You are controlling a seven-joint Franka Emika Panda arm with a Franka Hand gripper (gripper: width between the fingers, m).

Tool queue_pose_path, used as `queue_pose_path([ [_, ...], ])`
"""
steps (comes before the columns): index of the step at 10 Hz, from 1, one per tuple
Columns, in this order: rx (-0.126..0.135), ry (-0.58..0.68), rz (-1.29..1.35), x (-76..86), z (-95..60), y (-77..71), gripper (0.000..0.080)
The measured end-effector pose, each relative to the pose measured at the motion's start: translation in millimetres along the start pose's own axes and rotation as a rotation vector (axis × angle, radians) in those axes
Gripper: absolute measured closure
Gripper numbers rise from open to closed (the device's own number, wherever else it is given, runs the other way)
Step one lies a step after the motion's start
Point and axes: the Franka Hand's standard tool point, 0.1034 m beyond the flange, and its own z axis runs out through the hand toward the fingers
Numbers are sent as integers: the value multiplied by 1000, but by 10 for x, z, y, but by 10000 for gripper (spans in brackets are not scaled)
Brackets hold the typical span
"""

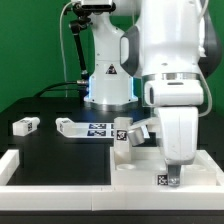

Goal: Assemble square table

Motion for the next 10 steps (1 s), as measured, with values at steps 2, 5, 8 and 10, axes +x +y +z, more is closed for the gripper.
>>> queue_pose_path([
  [2,-3,-8,3,8,0,-1,725],
  [5,-9,-8,4,-4,1,-4,628],
  [8,-8,-8,6,-13,3,-4,273],
  [10,-8,-9,7,-20,4,-3,171],
])
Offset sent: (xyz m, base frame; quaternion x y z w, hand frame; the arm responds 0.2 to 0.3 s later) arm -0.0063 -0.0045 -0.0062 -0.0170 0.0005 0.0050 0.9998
